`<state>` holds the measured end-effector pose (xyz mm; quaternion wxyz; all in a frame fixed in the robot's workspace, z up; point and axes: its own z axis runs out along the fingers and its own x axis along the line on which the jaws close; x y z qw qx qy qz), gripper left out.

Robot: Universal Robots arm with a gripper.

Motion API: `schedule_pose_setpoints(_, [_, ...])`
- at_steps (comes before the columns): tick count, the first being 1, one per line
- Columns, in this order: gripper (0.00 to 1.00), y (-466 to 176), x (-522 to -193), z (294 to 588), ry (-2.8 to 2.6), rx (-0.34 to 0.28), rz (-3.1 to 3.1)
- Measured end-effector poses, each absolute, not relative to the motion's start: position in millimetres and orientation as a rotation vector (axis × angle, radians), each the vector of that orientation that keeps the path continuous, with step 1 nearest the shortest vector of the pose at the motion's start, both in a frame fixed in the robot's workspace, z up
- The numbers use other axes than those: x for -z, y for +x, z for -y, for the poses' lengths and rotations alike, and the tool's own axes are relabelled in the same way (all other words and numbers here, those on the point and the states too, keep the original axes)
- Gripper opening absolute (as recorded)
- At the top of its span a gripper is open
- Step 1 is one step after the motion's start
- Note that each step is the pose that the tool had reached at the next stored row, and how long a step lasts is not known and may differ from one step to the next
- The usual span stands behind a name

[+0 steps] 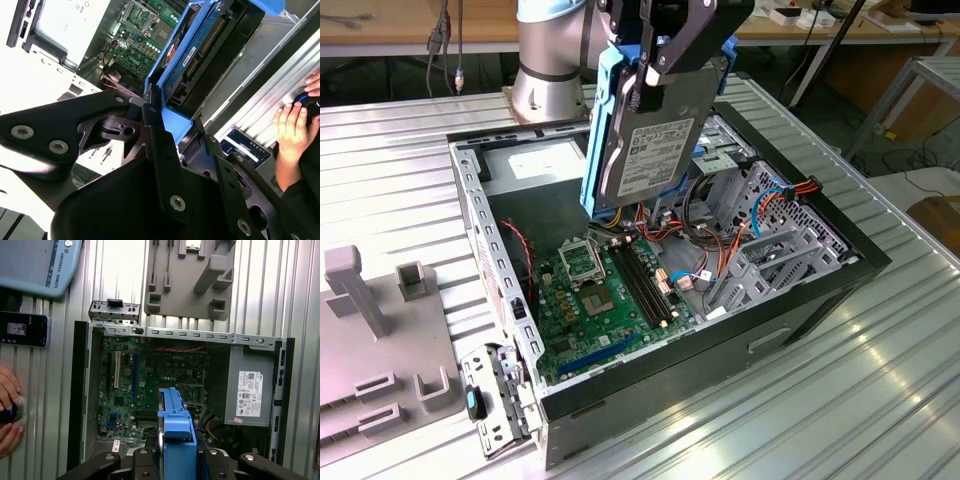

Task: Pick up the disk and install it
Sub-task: 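Insert the disk into the insertion slot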

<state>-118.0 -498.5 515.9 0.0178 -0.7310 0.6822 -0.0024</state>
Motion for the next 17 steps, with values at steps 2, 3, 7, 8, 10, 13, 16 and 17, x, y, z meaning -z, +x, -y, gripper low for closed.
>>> schedule_pose_setpoints(2, [0.37,-118.0,-515.9,499.8,-2.271,0.007,-2.119])
schedule_pose_setpoints(3, [0.37,-118.0,-515.8,500.2,-2.271,0.007,-2.119])
schedule_pose_setpoints(7, [0.37,-118.0,-515.9,500.7,-2.271,0.007,-2.119])
schedule_pose_setpoints(8, [0.37,-118.0,-515.9,500.7,-2.271,0.007,-2.119])
schedule_pose_setpoints(10, [0.37,-118.0,-515.9,500.8,-2.271,0.007,-2.119])
schedule_pose_setpoints(13, [0.37,-118.0,-515.9,501.0,-2.271,0.007,-2.119])
schedule_pose_setpoints(16, [0.37,-118.0,-515.9,501.6,-2.271,0.007,-2.119])
schedule_pose_setpoints(17, [0.37,-118.0,-515.9,501.8,-2.271,0.007,-2.119])
